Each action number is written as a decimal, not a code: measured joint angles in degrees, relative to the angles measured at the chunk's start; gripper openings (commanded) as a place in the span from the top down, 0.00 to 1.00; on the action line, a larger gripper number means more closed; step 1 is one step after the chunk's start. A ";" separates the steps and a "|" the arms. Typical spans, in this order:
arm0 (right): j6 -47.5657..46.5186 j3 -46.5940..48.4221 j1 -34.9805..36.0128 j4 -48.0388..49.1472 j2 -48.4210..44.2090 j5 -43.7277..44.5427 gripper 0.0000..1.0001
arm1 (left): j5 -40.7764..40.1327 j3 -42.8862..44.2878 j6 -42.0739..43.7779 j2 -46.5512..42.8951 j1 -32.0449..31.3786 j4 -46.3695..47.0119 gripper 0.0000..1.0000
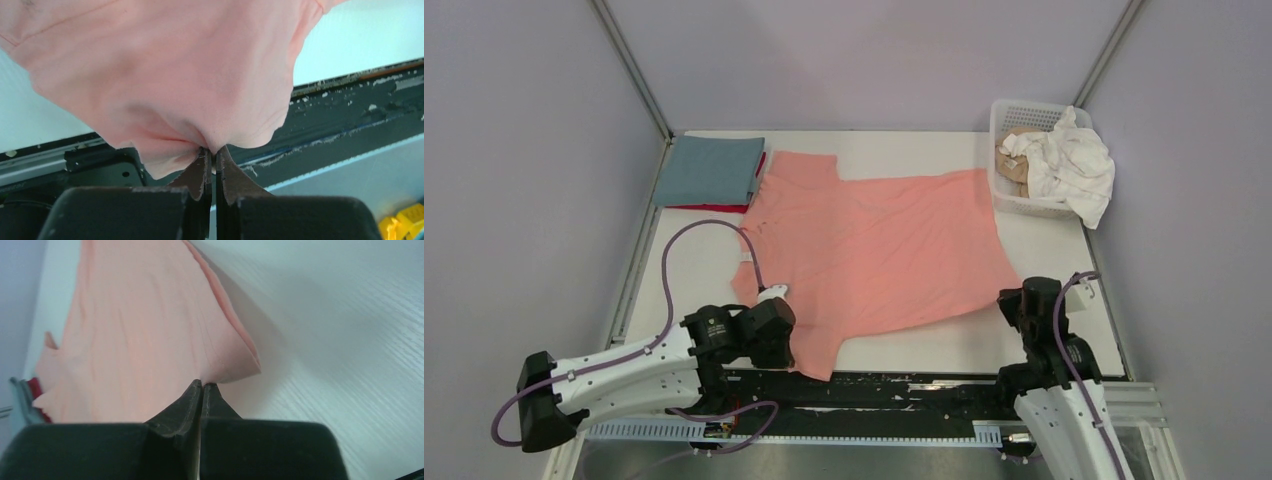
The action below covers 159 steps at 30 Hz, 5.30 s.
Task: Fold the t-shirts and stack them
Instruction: Grab the side of the flattened tshirt closest away from the robot with both arms, then fold the flattened tshirt in 1/3 of the way, then grab the side of the flattened tshirt furthest away from the robot with both arms
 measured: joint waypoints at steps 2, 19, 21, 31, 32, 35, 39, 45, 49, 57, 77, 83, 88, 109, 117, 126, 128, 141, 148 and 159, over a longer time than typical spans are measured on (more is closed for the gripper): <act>0.44 3.10 0.00 -1.86 -2.08 -1.36 1.00 | 2.71 0.00 -0.02 -0.28 0.00 -0.48 1.00; 0.04 4.85 0.00 -11.56 -2.03 -5.92 1.00 | 11.47 1.97 4.63 -0.85 7.30 5.51 1.00; -1.14 4.04 0.00 -9.14 2.19 -6.51 1.00 | 11.87 2.86 6.88 1.38 11.69 7.34 1.00; -9.68 9.42 0.00 5.70 26.43 -4.52 1.00 | 12.66 8.39 14.91 9.27 28.63 16.57 1.00; -10.29 10.51 0.00 6.78 28.35 -4.15 1.00 | 12.70 9.05 15.26 10.16 30.16 17.29 1.00; -11.72 13.75 0.00 9.51 33.46 -2.47 1.00 | 12.66 10.82 16.24 13.03 34.18 19.04 1.00; -12.79 16.68 -0.02 12.02 38.32 -0.61 1.00 | 12.79 13.09 17.84 17.31 37.83 20.44 1.00; -14.88 21.16 -0.42 14.86 46.88 -0.11 1.00 | 13.11 17.07 20.15 24.33 41.27 22.05 1.00; -15.82 24.28 -0.76 16.00 52.57 -0.15 1.00 | 13.09 19.21 20.90 28.02 43.08 22.80 1.00; -16.65 28.22 -1.40 17.66 60.70 0.50 0.95 | 13.22 25.35 22.62 38.21 44.92 22.67 0.65; -27.41 27.58 -3.06 25.20 58.71 -11.58 0.00 | 12.55 28.20 23.56 39.89 45.86 23.78 0.00; -30.10 25.24 -2.23 30.05 64.89 -25.35 0.00 | 20.02 17.66 21.68 40.74 45.31 31.12 0.00; -29.55 22.75 -1.70 32.57 65.88 -26.36 0.00 | 22.62 14.56 19.61 43.47 45.40 35.56 0.00; -13.57 -2.80 -1.07 16.46 24.85 -25.64 0.00 | 18.16 -11.89 6.64 9.79 37.77 36.63 0.00; -10.32 -4.50 -0.33 5.51 13.60 -25.73 0.00 | 16.48 -16.74 1.84 -2.93 35.65 31.67 0.00; -12.11 1.27 -0.33 -0.31 11.39 -22.69 0.00 | 14.40 -13.90 2.05 -10.54 35.19 18.84 0.00; -12.83 5.51 -0.33 0.50 12.09 -19.69 0.00 | 11.93 -8.96 3.32 -9.40 35.19 16.33 0.00; -20.70 18.49 -0.33 14.67 38.91 -1.07 0.00 | 3.43 41.40 21.84 41.29 43.93 19.63 0.00; -22.64 23.45 -0.39 15.54 48.87 7.52 0.00 | 5.38 73.48 31.19 73.57 48.04 16.48 0.00; -24.96 24.04 -0.39 16.74 51.84 9.20 0.00 | 10.91 91.19 34.34 94.60 49.46 10.25 0.01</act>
